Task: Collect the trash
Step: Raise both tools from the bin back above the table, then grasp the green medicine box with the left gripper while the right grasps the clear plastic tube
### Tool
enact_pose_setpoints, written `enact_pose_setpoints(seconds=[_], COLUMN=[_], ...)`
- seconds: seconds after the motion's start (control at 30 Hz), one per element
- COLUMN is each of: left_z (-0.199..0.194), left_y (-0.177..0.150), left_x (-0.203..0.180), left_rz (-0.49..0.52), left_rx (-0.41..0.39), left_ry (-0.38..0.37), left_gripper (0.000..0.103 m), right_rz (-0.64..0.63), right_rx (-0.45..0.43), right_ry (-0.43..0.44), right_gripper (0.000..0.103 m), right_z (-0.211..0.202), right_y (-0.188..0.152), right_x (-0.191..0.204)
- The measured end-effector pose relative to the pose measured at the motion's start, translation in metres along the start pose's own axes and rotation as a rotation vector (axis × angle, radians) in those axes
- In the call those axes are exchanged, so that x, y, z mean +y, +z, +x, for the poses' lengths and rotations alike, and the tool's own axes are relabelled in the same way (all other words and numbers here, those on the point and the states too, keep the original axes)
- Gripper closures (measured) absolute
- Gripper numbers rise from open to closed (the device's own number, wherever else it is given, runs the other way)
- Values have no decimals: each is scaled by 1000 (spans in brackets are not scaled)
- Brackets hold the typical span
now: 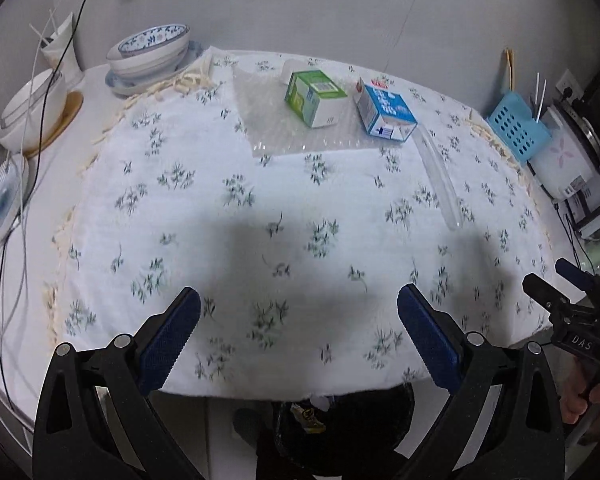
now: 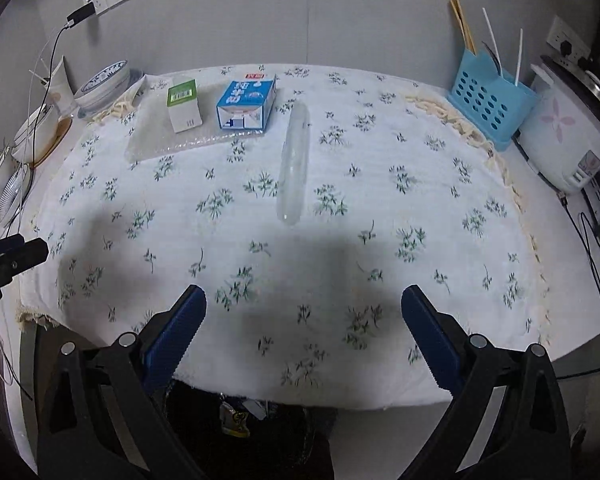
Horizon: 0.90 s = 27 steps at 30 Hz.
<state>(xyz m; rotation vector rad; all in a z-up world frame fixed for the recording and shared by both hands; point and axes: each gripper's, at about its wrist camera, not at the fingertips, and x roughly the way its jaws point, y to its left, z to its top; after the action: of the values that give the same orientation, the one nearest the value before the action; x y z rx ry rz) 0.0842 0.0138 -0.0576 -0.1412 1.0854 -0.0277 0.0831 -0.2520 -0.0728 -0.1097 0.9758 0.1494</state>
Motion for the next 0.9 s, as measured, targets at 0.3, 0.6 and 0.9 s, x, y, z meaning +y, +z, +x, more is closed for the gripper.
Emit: enact_pose_setpoints(seconds=[0.3, 0.6, 0.9], left_z=[48, 118, 169], left_y=[95, 174, 204], left_x=[-16, -25, -23], left_rz=[-34, -88, -127], left_rx=[13, 65, 130], left_ry=[55, 92, 148], left_gripper=[6, 7, 8], right_rz=[-44, -12, 22], right_rx=[34, 110, 153], right_ry=[4, 20, 50], right_gripper=[9, 9, 17], right_z=[70, 126, 154], right_y=[83, 105, 120], right_x=[-11, -22, -26])
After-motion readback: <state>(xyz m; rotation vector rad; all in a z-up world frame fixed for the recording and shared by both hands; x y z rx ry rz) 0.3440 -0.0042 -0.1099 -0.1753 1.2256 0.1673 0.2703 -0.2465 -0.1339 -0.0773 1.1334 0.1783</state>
